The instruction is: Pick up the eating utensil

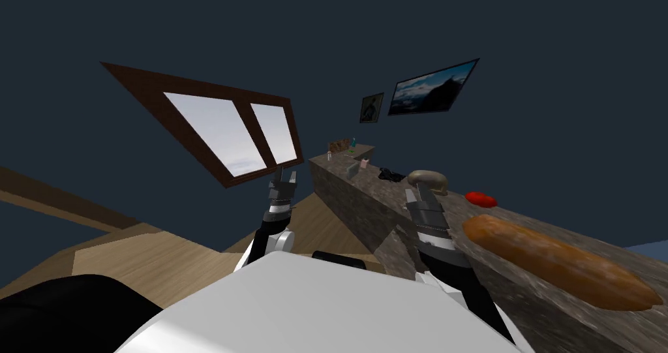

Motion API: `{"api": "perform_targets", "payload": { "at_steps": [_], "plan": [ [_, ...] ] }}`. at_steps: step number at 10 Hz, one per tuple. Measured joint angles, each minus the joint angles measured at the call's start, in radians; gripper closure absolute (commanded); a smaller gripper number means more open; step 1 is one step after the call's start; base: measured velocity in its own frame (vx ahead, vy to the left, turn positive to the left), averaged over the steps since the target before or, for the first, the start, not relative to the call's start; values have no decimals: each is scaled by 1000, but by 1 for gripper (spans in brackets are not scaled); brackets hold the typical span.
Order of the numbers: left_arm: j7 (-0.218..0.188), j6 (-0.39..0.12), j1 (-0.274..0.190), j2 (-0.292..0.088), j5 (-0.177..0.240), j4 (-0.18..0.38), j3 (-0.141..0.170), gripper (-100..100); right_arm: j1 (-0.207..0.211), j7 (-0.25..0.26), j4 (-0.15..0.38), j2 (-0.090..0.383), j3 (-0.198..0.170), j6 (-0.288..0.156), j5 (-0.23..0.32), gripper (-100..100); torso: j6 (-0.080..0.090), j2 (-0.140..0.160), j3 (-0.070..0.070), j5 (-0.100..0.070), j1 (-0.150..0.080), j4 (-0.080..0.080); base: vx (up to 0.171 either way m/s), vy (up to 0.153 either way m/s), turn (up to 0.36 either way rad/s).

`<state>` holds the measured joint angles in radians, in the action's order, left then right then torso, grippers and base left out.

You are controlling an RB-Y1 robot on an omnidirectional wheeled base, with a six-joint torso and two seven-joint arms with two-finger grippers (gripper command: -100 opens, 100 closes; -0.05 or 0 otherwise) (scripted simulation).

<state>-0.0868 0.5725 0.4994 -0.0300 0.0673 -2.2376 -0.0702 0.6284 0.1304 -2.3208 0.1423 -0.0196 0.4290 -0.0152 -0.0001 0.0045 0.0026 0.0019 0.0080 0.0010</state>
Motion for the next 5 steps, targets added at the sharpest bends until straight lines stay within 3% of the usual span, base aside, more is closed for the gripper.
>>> {"api": "perform_targets", "payload": {
  "at_steps": [2, 4, 5],
  "plan": [
    [0, 0, 0, 0, 0, 0, 0, 0, 47, -8, 17, 24, 16, -7, 9, -100, 0, -1, -1, -1, -2, 0, -49, 99, 242],
    [0, 0, 0, 0, 0, 0, 0, 0, 113, -7, 42, 43, 28, -36, 38, -100, 0, 2, 1, 0, 0, 0, -78, 146, 297],
    [0, 0, 0, 0, 0, 0, 0, 0, 136, -11, 62, 58, 48, -58, 48, -100, 0, 1, 1, 0, 1, 0, -36, 119, 82]
  ]
}}
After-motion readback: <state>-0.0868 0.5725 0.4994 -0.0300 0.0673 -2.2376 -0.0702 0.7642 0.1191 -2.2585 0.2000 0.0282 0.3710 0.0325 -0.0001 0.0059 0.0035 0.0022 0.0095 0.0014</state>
